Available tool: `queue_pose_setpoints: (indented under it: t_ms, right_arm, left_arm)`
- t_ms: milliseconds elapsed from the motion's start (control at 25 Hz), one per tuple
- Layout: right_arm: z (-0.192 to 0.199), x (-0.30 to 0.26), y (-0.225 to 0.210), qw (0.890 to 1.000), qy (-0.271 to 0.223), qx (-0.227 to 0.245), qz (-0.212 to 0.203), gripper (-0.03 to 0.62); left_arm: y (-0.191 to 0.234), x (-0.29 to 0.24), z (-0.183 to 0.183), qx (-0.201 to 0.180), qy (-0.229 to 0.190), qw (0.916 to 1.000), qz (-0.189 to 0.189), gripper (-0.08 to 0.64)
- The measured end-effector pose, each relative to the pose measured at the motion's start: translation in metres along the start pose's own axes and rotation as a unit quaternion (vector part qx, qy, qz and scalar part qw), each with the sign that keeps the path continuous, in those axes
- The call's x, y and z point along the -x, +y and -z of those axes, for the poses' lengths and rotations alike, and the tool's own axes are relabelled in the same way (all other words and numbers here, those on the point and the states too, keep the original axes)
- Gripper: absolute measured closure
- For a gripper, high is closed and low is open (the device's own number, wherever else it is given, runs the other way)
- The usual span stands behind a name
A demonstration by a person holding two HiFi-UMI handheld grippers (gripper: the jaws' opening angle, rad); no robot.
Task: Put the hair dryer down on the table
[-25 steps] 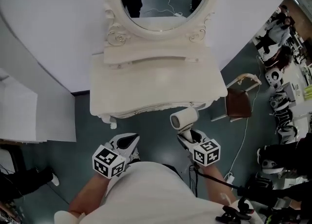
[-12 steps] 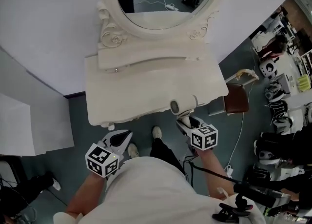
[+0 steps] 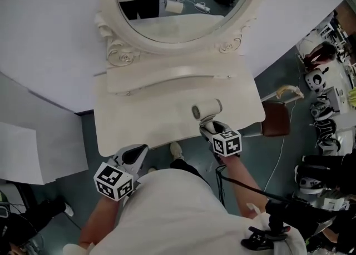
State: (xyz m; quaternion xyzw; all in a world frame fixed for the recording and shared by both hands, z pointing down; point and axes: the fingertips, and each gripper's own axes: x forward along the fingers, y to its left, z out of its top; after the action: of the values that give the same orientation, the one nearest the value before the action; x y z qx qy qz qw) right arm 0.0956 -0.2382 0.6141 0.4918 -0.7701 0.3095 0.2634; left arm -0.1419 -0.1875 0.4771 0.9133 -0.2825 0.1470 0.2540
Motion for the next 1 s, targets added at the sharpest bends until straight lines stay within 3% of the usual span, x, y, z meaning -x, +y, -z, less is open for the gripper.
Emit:
queue_pose_setpoints:
  t_ms: [400,1000]
  right_arm:
    - [-0.012,-0.066,-0.066,0.999,0.034,0.003,0.000,0.374]
    - [-0.033,-0.139,-0.112,0.998,0.059,0.022,-0.006,0.374]
  left_arm:
    - [0.018,-0.053,-0.047,-0.009,0.009,0.9996,-0.024,0.561]
    - [0.049,-0.086,-0.069,0.013,0.010,0.9966,-0.081,0.561]
